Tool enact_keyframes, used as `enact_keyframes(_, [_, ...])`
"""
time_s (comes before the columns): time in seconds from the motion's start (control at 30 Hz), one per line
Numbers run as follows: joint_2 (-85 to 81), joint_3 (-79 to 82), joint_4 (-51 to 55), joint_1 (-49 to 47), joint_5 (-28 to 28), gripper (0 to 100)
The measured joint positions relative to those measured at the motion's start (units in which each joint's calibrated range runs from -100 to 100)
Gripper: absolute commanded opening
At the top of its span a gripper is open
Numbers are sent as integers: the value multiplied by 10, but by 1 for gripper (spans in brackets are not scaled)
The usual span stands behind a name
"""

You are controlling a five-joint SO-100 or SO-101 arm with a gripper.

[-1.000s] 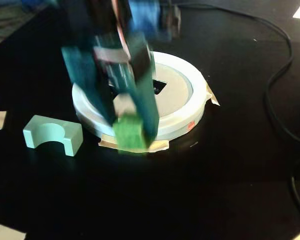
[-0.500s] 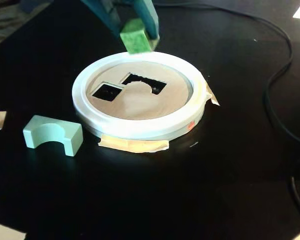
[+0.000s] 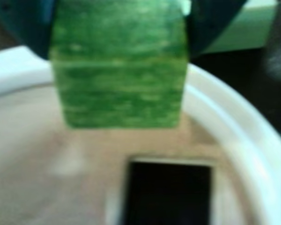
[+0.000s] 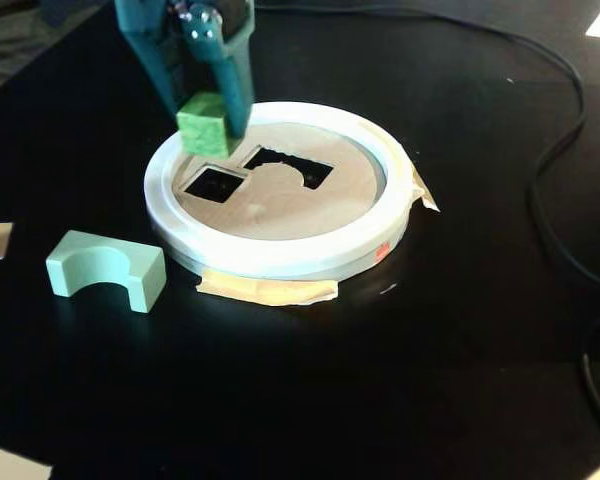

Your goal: Pick up the square block and drop it in corresponding square shaped hole

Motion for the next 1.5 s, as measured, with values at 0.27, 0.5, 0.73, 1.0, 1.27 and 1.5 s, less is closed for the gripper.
enact_keyframes(0.27, [-1, 108, -21, -28, 0, 31])
enact_keyframes(0.5, [-1, 121, -91, -28, 0, 31])
enact_keyframes(0.73, [-1, 128, -144, -27, 0, 31])
enact_keyframes(1.0, [12, 128, -145, -27, 0, 31])
enact_keyframes(1.27, [16, 128, -145, -27, 0, 67])
enact_keyframes(1.5, [16, 128, -145, -49, 0, 71])
